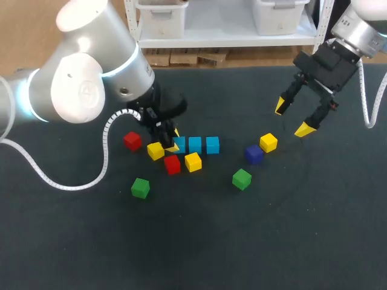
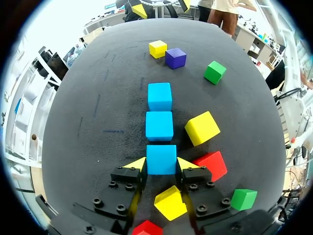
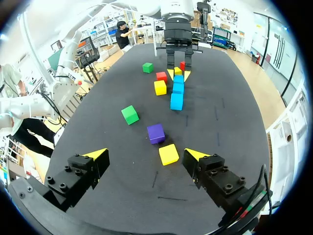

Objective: Place the blue cubes, place green cubes on the blue cubes, place the yellow cubes on the green cubes, then place the red cubes on the yellow cubes, and place purple cube on the red cubes.

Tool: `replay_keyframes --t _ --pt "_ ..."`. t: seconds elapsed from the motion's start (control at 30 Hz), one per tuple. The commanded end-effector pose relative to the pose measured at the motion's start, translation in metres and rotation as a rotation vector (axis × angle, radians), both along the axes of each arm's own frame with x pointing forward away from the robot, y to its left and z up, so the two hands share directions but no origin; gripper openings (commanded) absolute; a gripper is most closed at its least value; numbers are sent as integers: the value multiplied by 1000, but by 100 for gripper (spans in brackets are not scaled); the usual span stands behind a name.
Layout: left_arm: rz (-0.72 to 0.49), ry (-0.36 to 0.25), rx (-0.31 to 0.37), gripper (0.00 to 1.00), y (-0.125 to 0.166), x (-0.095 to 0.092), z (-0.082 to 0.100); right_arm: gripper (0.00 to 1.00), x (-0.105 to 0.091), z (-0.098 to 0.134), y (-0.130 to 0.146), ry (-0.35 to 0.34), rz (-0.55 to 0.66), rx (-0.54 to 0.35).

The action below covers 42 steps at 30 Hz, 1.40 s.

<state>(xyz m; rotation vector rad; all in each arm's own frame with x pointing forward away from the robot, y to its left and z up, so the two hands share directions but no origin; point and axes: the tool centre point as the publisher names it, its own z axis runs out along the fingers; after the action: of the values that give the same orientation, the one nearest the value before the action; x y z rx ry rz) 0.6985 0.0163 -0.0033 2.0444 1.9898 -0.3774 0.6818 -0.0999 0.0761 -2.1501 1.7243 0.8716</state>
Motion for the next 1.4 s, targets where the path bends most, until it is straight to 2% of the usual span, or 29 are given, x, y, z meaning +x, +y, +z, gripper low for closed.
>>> replay_keyframes --t 0.03,1.1,1.2,1.3,1.4 --pt "-1 6 4 0 -2 2 -1 100 1 0 0 1 1 2" --pt "8 11 19 0 2 1 -4 100 1 0 0 1 1 2" --pt "11 11 20 5 3 2 -4 100 1 0 0 1 1 2" --pt "13 10 21 2 3 2 -4 100 1 0 0 1 1 2" --pt "13 11 23 4 3 3 -4 100 1 0 0 1 1 2"
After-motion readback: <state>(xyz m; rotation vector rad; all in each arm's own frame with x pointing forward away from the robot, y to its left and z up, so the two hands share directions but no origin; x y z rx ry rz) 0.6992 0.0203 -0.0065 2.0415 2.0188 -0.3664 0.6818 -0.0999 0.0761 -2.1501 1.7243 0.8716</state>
